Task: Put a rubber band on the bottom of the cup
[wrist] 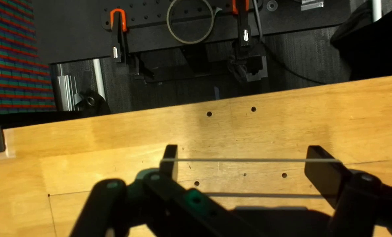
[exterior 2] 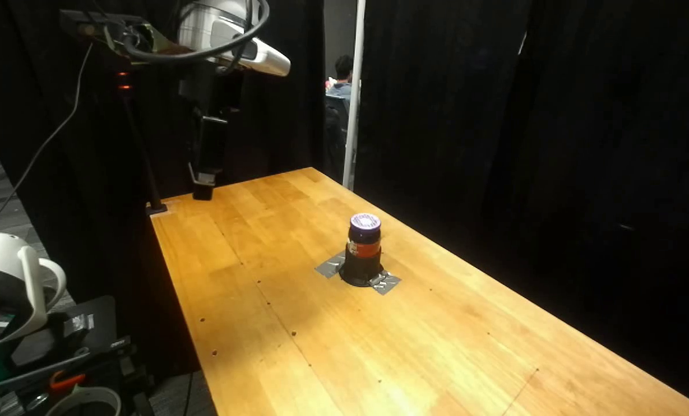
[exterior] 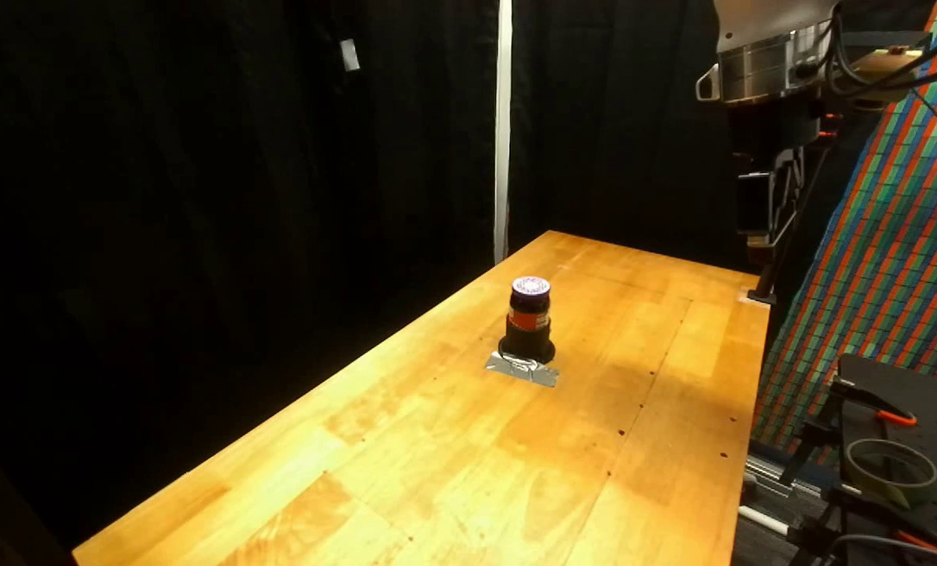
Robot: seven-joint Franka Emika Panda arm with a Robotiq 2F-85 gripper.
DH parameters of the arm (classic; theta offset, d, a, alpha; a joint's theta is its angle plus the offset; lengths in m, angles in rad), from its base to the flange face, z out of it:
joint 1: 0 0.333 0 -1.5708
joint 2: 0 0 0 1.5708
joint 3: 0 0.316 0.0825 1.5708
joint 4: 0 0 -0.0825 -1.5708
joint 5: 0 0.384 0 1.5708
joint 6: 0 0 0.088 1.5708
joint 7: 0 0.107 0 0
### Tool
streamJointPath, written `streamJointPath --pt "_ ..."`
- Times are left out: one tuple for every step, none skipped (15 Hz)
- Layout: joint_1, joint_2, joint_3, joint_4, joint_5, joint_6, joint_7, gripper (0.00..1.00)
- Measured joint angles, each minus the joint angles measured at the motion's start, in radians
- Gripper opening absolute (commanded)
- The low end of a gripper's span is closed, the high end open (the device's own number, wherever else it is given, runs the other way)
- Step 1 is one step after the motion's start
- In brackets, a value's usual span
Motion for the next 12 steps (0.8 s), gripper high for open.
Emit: streamJointPath --pt "0.0 0.021 0.0 0.01 0.0 0.029 0.001 1.0" --pt "0.0 0.049 0.0 0.025 0.0 0.068 0.002 1.0" --pt "0.0 0.086 -0.001 0.046 0.0 0.111 0.003 1.0" --pt "0.001 0.127 -0.001 0.072 0.0 0.155 0.003 1.0" --pt "0.003 0.17 -0.001 0.103 0.0 0.191 0.005 1.0" --pt "0.005 0.218 -0.001 0.139 0.0 0.222 0.009 1.0" --pt "0.009 0.266 -0.002 0.18 0.0 0.245 0.012 1.0" --pt "0.014 0.315 -0.004 0.225 0.0 0.259 0.014 1.0" --pt "0.022 0.365 -0.008 0.277 0.0 0.262 0.014 1.0" --pt "0.03 0.416 -0.013 0.331 0.0 0.262 0.015 1.0" --pt "0.04 0.467 -0.02 0.386 0.0 0.261 0.018 1.0" --pt "0.051 0.518 -0.032 0.441 -0.004 0.259 0.026 1.0"
